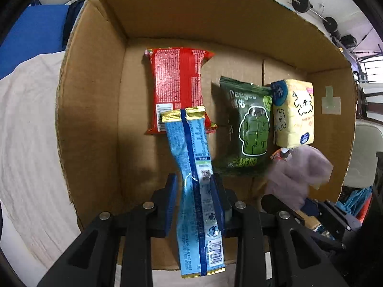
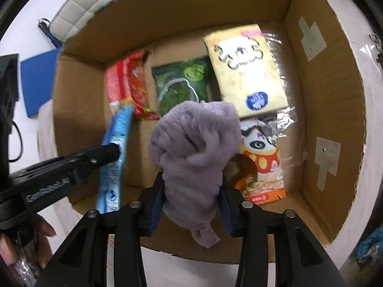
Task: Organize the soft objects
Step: 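Carry the stick pack and sock into the box and open both tools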
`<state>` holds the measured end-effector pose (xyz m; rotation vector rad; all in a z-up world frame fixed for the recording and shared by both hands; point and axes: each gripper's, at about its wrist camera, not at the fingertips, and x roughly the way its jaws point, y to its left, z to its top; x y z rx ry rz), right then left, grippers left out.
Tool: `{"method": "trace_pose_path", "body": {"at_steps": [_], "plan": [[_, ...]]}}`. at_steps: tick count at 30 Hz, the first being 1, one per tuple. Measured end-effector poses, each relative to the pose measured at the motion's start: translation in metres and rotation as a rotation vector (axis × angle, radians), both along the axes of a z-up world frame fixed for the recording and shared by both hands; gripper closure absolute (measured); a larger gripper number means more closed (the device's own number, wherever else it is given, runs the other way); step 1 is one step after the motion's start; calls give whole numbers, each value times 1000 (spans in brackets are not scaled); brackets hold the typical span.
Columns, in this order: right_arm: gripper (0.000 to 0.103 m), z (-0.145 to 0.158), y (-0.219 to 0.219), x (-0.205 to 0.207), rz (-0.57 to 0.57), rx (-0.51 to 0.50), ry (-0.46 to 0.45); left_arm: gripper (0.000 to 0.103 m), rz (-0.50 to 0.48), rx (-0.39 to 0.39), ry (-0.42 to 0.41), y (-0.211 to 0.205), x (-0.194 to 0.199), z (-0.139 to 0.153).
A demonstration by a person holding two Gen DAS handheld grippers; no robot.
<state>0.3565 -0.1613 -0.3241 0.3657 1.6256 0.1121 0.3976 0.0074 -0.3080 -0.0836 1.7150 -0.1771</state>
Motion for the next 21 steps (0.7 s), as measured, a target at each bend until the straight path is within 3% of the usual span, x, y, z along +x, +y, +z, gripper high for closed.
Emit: {"method": "trace_pose_path", "body": {"at_steps": [3,5,8,10,12,14,16,19,21], "plan": [[50,-2,-5,-1,-8,-18,-9,77,-7,2,3,0,-2,1],[41,-2,-8,-1,-7,-11,-13,76,-16,16,-9,-1,-4,5],[41,3,-12,-1,-7,-18,-22,75,-37,39,-31,-2,-9,11],[40,9,-14,-2,1,-45,-35,68,-33,49,-49,-1,-11,17],[33,18,-13,-4,22,-82,-48,64,-20,53,-78,2,-13,24],[19,25,-15,-6,39,-119,-65,54,-13,55,-108,4,-17,31],[17,34,-15,-7,51,-148,-89,37,-3,50,-145,8,-15,37],[5,43,-12,-10,60,-192,-120,17,8,54,-207,12,-19,49],[1,51,-14,-9,52,-208,-142,10,11,50,-217,12,-21,52]]}}
